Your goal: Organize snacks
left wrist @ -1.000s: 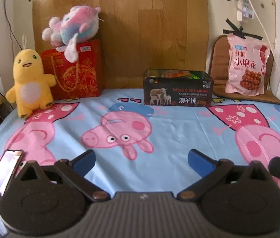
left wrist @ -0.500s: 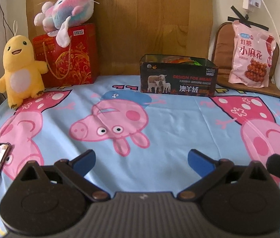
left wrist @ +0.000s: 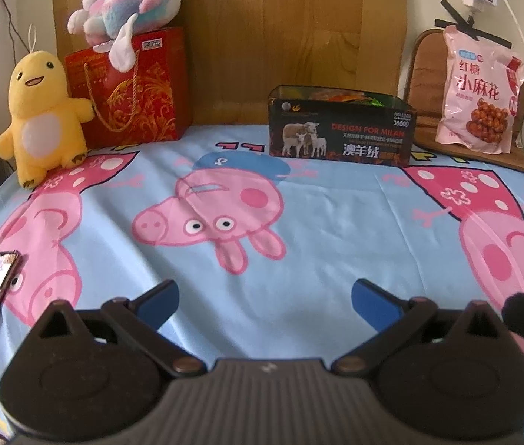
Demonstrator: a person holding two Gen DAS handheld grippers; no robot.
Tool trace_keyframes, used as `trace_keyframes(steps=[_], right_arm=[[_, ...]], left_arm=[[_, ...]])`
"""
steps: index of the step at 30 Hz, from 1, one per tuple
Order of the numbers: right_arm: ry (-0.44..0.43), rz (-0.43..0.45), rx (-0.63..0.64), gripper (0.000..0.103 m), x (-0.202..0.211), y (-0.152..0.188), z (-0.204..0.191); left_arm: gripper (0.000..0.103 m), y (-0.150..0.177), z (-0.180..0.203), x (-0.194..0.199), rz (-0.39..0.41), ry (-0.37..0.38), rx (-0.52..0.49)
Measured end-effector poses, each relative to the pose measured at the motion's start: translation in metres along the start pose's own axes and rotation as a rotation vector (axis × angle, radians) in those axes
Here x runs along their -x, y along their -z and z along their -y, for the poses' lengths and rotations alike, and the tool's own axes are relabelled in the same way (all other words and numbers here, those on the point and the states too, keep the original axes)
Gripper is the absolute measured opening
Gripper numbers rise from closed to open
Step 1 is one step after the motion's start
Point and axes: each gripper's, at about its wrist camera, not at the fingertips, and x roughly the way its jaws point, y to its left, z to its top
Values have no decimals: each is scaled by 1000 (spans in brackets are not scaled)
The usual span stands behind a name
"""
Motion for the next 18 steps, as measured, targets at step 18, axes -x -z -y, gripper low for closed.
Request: trace_keyframes(steps=[18], right_arm=[[-21, -28, 18, 97, -3, 4, -10]], left_arm=[[103, 4, -15, 4, -24, 24, 33]])
